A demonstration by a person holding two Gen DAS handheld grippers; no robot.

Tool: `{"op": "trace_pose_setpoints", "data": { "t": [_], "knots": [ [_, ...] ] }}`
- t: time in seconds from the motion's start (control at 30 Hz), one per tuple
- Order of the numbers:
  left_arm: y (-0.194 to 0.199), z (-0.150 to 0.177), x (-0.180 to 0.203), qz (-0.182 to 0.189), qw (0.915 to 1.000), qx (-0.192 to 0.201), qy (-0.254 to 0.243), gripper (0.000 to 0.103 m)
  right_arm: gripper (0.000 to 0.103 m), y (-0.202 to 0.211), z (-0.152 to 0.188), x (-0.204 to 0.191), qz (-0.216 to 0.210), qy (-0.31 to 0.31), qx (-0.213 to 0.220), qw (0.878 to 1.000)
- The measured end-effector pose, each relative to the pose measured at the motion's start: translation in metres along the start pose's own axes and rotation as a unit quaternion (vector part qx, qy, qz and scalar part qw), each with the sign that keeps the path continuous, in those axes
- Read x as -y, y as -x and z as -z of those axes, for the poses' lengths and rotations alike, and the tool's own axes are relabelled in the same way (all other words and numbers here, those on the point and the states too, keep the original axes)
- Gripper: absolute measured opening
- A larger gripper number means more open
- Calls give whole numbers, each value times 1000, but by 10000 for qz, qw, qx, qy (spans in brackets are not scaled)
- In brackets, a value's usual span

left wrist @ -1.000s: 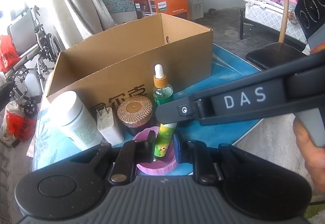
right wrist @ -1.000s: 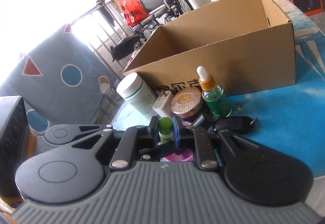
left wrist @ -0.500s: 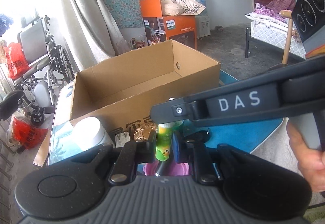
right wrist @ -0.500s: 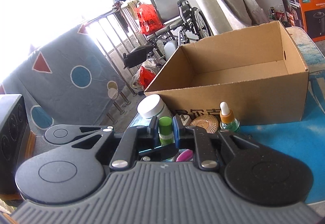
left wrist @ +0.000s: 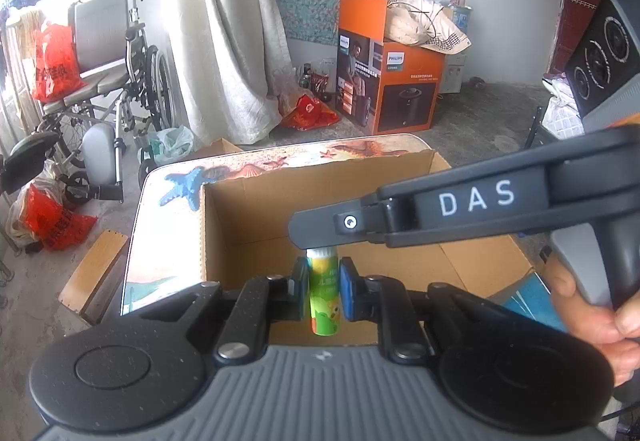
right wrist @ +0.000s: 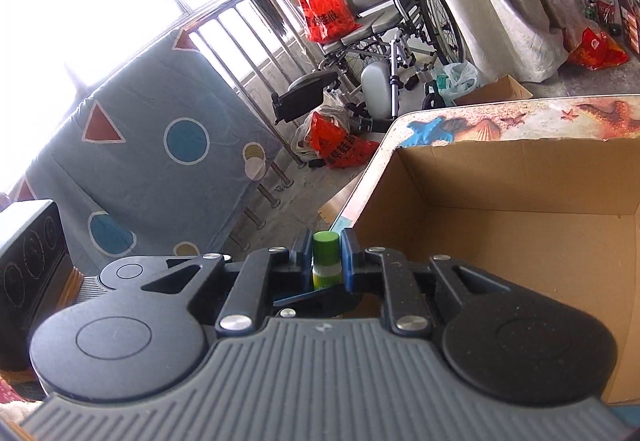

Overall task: Organize rigid objects
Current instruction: 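Lift the green tube with the right gripper into the box and open, then lower the right gripper onto the black cylinder in the pink bowl and close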

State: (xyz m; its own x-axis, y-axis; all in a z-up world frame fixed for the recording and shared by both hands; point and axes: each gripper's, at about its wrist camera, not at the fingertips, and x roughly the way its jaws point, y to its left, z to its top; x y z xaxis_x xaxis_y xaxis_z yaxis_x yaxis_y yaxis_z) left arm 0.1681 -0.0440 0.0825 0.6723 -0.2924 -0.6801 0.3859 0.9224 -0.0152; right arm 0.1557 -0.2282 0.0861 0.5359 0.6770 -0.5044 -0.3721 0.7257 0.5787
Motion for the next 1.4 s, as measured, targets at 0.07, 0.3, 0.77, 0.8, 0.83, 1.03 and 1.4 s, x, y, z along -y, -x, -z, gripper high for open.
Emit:
{"op": "trace_pose_setpoints", "data": {
  "t": [0.07, 0.3, 0.77, 0.8, 0.83, 1.03, 1.4],
  "knots": [
    [-23, -9, -16, -47, 9996, -220, 149, 17, 14, -25, -18, 18, -45, -248, -347, 9991],
    [-66, -11, -39, -345, 9975, -558, 276, 34, 14, -110, -35, 72, 116, -797, -1476, 9858],
    [-46, -1, -44, -231, 9983, -409, 358, 38, 56, -199, -58, 95, 946, -220, -1863, 9777],
    [-41, 0, -42, -204, 9985, -361, 344, 40, 56, -192, -59, 93, 883, -209, -1787, 9797],
    [-33, 1, -39, -168, 9989, -294, 320, 41, 56, -182, -60, 89, 839, -211, -1691, 9818],
    [13, 16, -22, 88, 9998, 45, 180, 42, 56, -78, -52, 59, 588, -42, -927, 9939],
    [49, 86, 16, 675, 9974, -148, -215, 45, 56, 114, 84, 50, 174, -807, 545, 9951]
  ]
}}
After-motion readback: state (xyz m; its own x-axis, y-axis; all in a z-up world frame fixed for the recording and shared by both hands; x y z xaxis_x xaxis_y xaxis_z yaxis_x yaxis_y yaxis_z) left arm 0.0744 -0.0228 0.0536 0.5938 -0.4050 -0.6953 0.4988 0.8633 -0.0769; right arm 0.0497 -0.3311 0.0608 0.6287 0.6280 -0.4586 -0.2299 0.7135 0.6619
